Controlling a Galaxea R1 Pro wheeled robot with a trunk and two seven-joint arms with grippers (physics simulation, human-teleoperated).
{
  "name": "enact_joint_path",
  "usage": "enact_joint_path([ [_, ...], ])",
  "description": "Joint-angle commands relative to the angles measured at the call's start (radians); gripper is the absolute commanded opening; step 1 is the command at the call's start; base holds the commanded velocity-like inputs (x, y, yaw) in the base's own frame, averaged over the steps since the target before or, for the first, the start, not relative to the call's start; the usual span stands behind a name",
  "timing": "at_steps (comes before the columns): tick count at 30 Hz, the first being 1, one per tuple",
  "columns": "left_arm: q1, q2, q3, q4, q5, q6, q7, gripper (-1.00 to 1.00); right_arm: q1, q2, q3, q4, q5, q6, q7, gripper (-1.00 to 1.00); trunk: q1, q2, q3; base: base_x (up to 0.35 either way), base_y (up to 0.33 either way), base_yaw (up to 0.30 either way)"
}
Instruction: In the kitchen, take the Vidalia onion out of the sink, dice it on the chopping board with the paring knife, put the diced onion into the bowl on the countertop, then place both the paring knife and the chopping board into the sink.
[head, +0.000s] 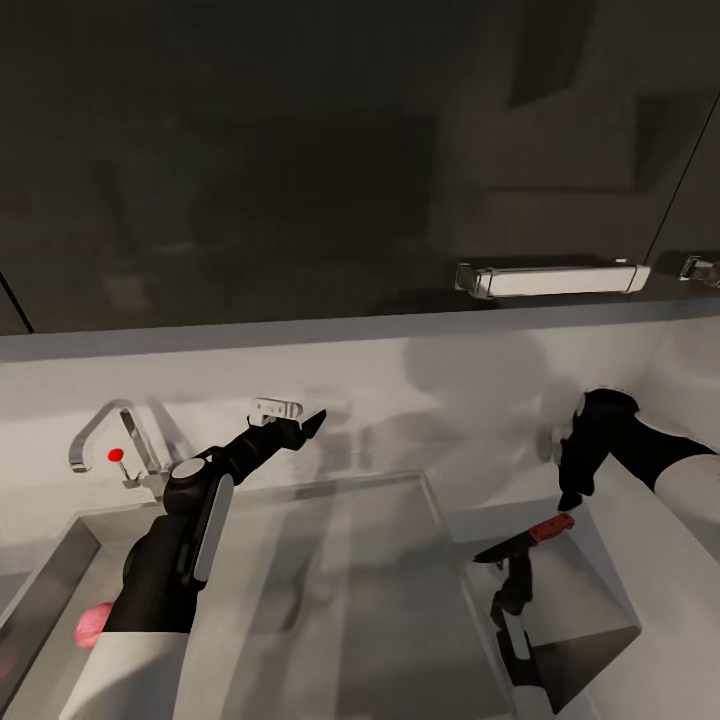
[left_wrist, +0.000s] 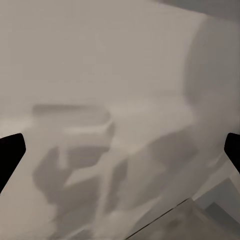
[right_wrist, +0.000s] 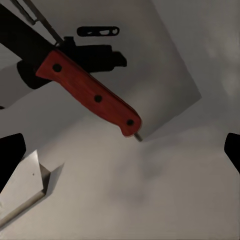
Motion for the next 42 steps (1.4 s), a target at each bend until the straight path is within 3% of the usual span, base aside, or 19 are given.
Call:
enact_joint_path([
  [1,-0.001,-0.001,0.002,-0.001,0.002,0.008,-0.005,1.00,0.003,-0.001,0.006,-0.002,-0.001,0.010,0.000,1.00,0.001,-0.002,-0.002,0.000,0.000,0.000],
  [15,-0.001,-0.001,0.002,-0.001,0.001,0.008,-0.005,1.00,0.016,-0.001,0.015,-0.002,-0.002,-0.005,0.002,1.00,0.001,-0.002,-0.002,0.000,0.000,0.000],
  [25,-0.001,-0.001,0.001,-0.001,0.001,0.008,-0.004,1.00,0.017,-0.001,0.016,-0.002,-0.002,-0.183,0.032,1.00,0.001,-0.002,-0.002,0.000,0.000,0.000],
  [34,-0.001,-0.001,0.001,-0.002,0.001,0.008,-0.005,1.00,0.017,-0.001,0.027,-0.002,-0.001,-0.224,0.078,1.00,0.001,-0.002,-0.002,0.000,0.000,0.000],
  [36,-0.001,-0.001,0.001,-0.002,0.001,0.008,-0.005,1.00,0.017,-0.001,0.038,-0.002,-0.001,-0.224,0.079,1.00,0.001,-0.002,-0.002,0.000,0.000,0.000],
  [37,-0.001,-0.001,0.001,-0.003,0.001,0.008,-0.005,1.00,0.017,-0.001,0.087,-0.002,-0.001,-0.225,0.079,1.00,0.001,-0.002,-0.002,0.000,0.000,0.000],
  [39,-0.001,-0.001,0.001,-0.003,0.001,0.008,-0.005,1.00,0.017,-0.001,0.119,-0.002,-0.001,-0.225,0.078,1.00,0.001,-0.002,-0.002,0.000,0.000,0.000],
  [41,-0.001,-0.001,0.001,-0.003,0.001,0.008,-0.005,1.00,0.017,-0.001,0.179,-0.002,-0.001,-0.225,0.078,1.00,0.001,-0.002,-0.002,0.000,0.000,0.000],
  [42,-0.001,-0.001,0.001,-0.003,0.001,0.008,-0.005,1.00,0.017,-0.001,0.185,-0.002,-0.001,-0.225,0.078,1.00,0.001,-0.002,-0.002,0.000,0.000,0.000],
])
